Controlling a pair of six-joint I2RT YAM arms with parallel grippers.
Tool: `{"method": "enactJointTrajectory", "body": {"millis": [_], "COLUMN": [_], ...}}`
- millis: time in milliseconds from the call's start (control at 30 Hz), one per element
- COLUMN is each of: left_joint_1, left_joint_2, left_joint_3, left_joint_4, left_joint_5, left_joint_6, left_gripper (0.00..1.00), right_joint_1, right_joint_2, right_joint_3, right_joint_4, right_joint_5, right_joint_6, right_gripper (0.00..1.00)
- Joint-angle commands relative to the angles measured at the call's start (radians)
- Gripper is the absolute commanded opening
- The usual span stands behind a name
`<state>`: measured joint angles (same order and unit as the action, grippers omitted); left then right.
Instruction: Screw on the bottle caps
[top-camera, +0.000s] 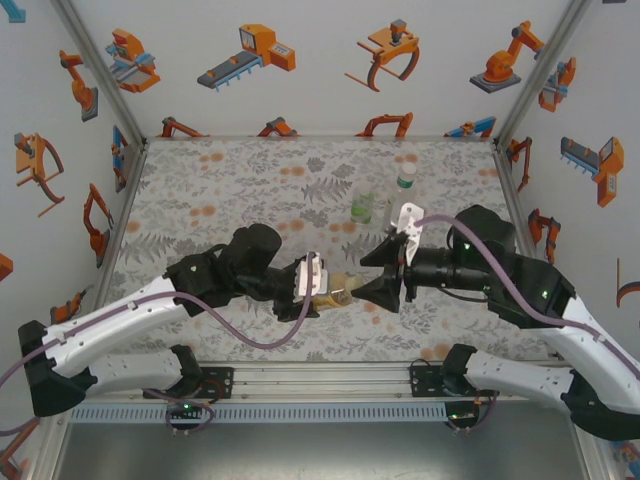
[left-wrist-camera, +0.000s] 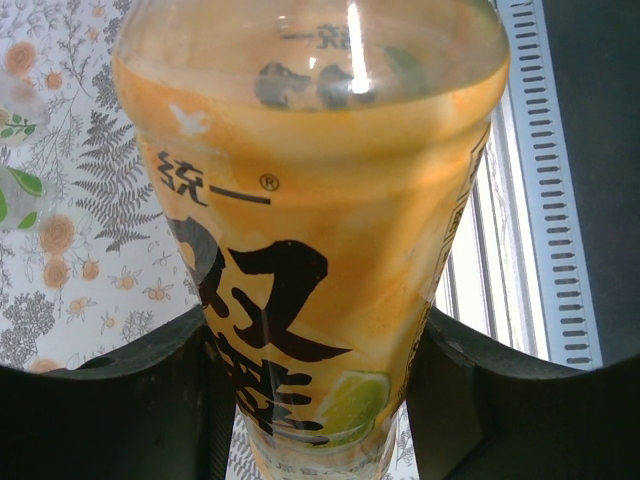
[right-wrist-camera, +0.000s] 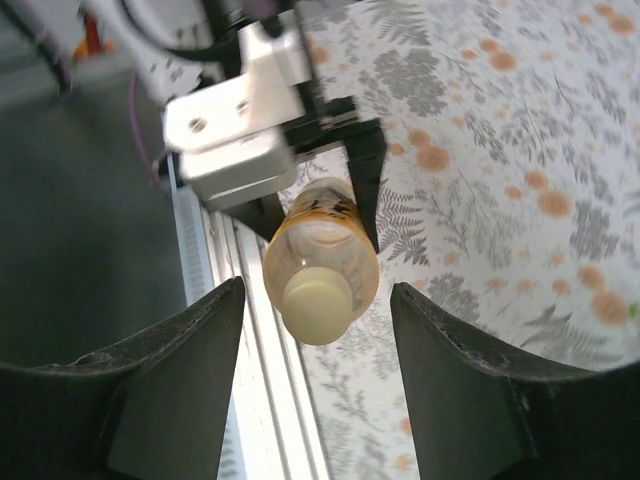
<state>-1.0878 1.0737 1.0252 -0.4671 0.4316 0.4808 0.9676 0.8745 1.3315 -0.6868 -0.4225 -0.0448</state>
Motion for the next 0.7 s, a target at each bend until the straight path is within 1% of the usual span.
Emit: {"method": "enactJointTrajectory", "body": {"millis": [0,100,400,667], "left_joint_1": [-0.006,-0.006,-0.005,-0.005], "left_joint_2": [-0.029,-0.04,-0.049,-0.044], "left_joint_3": [0.023,0.025,0.02,0.019], "left_joint_4": [0.0,-0.005,-0.01,-0.013], "left_joint_5": [0.046,0.047,0.048,0.039], "left_joint_6": [-0.01,-0.011,-0.02,-0.014], "left_gripper": [0.0,0.0,0.0,0.0], "right_joint_1": [0.006,0.005,0.006,0.005], "right_joint_2": [0.034,0.064,0.09,0.078], "right_joint_3": [0.058,0.089,0.095,0.086], "right_joint_4": [-0.088,-0.147,-0.132,-0.107], "right_joint_5": [-0.178,-0.199,-0.2,-0.187], "right_joint_6": [-0.304,-0.394,-0.412,-0.406], "right_gripper": [0.57,0.56,0.42,0.43]}}
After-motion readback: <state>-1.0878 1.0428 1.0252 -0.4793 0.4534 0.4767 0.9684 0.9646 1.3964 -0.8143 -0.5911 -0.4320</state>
